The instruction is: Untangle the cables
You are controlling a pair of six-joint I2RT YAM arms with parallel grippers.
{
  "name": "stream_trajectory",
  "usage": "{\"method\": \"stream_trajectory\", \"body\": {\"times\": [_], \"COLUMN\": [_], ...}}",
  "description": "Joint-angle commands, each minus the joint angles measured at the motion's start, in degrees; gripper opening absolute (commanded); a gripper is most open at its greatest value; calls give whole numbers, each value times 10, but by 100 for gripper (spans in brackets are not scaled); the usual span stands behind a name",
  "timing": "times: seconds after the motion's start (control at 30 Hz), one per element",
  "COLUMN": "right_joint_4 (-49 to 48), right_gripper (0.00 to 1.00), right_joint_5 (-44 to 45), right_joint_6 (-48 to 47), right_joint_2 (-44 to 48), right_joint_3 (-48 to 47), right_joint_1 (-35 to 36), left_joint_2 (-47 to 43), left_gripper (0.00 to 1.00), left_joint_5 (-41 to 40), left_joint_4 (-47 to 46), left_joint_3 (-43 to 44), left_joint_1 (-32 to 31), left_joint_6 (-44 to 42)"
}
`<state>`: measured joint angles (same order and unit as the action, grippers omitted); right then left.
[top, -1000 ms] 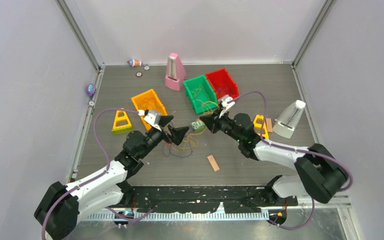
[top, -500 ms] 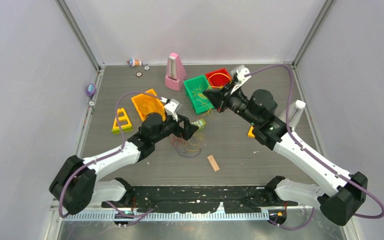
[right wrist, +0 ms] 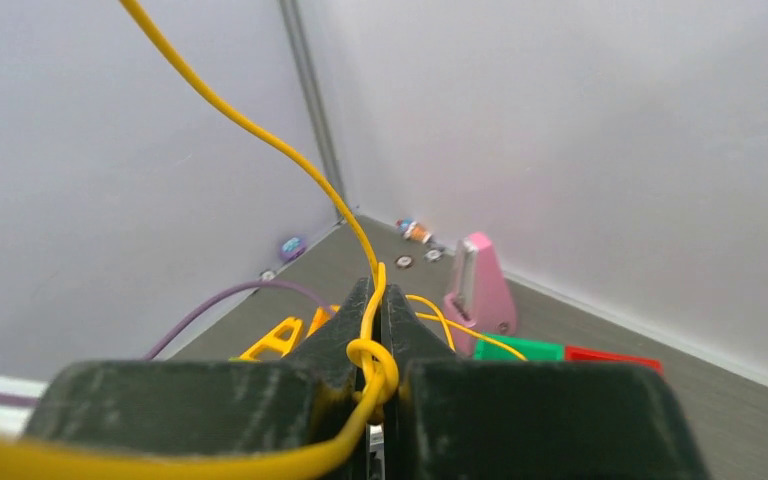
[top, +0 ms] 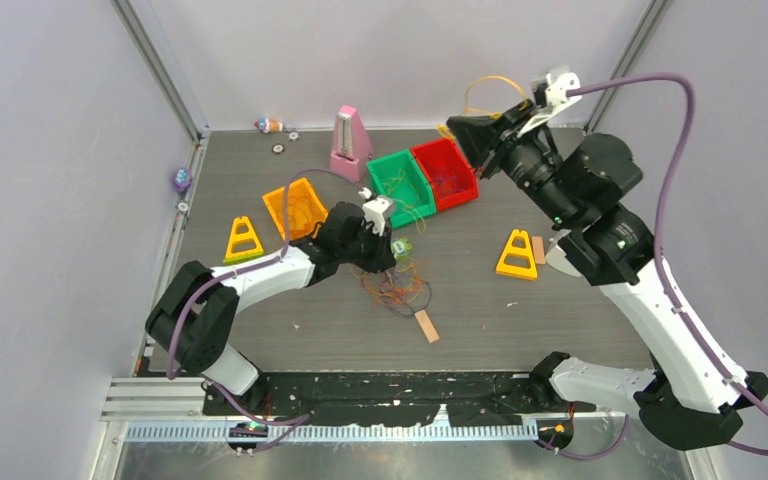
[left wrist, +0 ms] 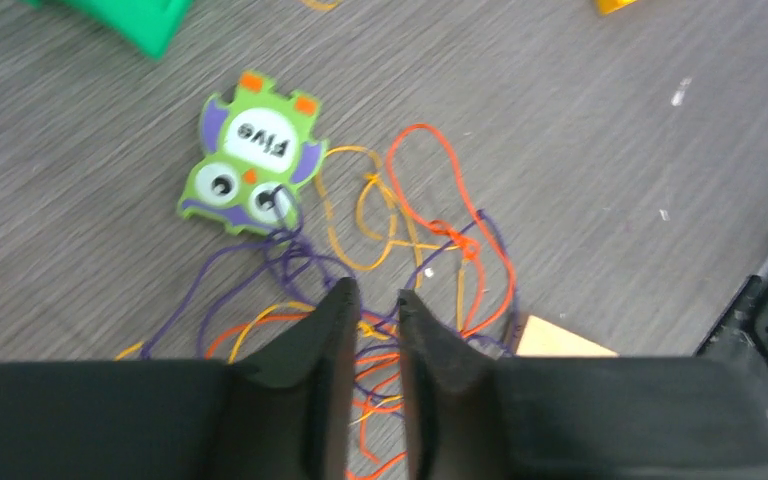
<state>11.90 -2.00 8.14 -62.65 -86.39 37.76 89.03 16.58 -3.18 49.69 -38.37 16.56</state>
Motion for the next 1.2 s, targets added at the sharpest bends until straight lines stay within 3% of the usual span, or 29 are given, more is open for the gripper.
{"method": "stream_trajectory", "body": {"times": [0.0, 0.1, 0.33, 0.8, 1.17], "right_joint_4": [67, 72, 27, -55, -60], "right_gripper": [5, 5, 5, 5, 5], "right_joint_5": [102, 102, 81, 55, 34], "right_joint_6": [-43, -49, -37, -40, -16], "right_joint_2": [-5, -12, -39, -209, -392], "right_joint_3": [-61, -54, 17, 48, -46], "right_joint_1": [-2, -3, -3, -21, -57], "left_joint_2": [-29, -85, -173, -188, -189], "left_gripper": [13, 0, 0, 0, 0], "left_joint_5": [-94, -153, -245, -232, -215], "left_joint_4": [58, 10, -49, -72, -92], "left_joint_3": [18, -30, -105, -120, -128], "left_joint_1": [-2, -1, 0, 0, 0], "left_joint_6": [-2, -1, 3, -5, -2]}}
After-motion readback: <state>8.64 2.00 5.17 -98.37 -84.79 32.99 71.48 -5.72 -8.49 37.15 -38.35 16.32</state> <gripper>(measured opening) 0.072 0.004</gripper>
